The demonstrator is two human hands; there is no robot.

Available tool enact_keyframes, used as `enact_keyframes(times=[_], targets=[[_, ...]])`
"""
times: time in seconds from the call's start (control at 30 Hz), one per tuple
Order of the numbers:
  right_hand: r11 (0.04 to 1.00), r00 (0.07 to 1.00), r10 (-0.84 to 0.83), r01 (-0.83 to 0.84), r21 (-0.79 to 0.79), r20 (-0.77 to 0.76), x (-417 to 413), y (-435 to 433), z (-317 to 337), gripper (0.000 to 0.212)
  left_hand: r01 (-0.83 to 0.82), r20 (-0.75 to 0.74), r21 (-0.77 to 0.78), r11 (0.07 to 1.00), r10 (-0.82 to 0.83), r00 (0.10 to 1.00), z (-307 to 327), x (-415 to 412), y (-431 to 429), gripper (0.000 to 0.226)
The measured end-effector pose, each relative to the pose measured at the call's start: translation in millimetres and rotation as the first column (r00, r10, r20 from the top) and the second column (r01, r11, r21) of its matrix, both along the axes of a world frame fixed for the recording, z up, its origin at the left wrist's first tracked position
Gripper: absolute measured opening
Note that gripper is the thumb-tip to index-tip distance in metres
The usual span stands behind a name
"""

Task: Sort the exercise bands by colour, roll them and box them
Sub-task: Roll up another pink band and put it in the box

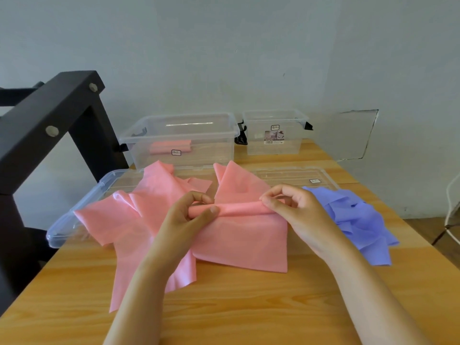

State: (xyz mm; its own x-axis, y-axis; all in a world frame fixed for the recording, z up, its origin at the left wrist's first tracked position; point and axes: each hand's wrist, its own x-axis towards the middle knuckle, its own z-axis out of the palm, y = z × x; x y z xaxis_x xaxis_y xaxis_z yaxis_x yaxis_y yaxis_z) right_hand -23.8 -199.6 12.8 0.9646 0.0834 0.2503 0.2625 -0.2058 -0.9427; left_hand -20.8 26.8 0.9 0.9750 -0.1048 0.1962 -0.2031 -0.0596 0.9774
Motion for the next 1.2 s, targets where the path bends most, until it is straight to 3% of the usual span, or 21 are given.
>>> enact_keyframes(times=[0.33, 0.53, 0.7, 0.93, 1.2], targets=[[0.998, 0.999, -0.006, 0.008, 0.058, -0.044, 1.2, -3.4, 0.3, 0.012, -0.009, -0.05, -0.004, 1.0, 0.009, 0.999, -3.0, 3.8, 0.0, 0.027], [0.998, 0.999, 0.017, -0.015, 0.057, -0.041, -0.7, -6.5, 2.5, 0.016, 0.07, -0.014, 0.043, 0.997, -0.07, 0.997, -2.4, 0.4, -0.2, 0.022], [0.999, 0.999, 0.005, -0.003, 0.046, -0.049, -1.1, -8.5, 3.8, 0.018, 0.043, -0.007, 0.067, 0.997, -0.043, 0.999, -2.8, 2.3, -2.1, 0.005], [0.989, 0.972, 0.01, 0.026, 0.148, -0.237, 0.0, -8.8, 0.7, 0.01, -0.008, 0.017, 0.034, 0.999, 0.007, 1.0, -4.5, 4.5, -0.2, 0.024], [0.989, 0.991, -0.031, 0.049, 0.137, -0.13, -1.8, -8.8, 6.4, 0.019, 0.009, 0.012, 0.119, 0.993, -0.011, 1.0, -5.7, 3.2, -4.7, 0.011]])
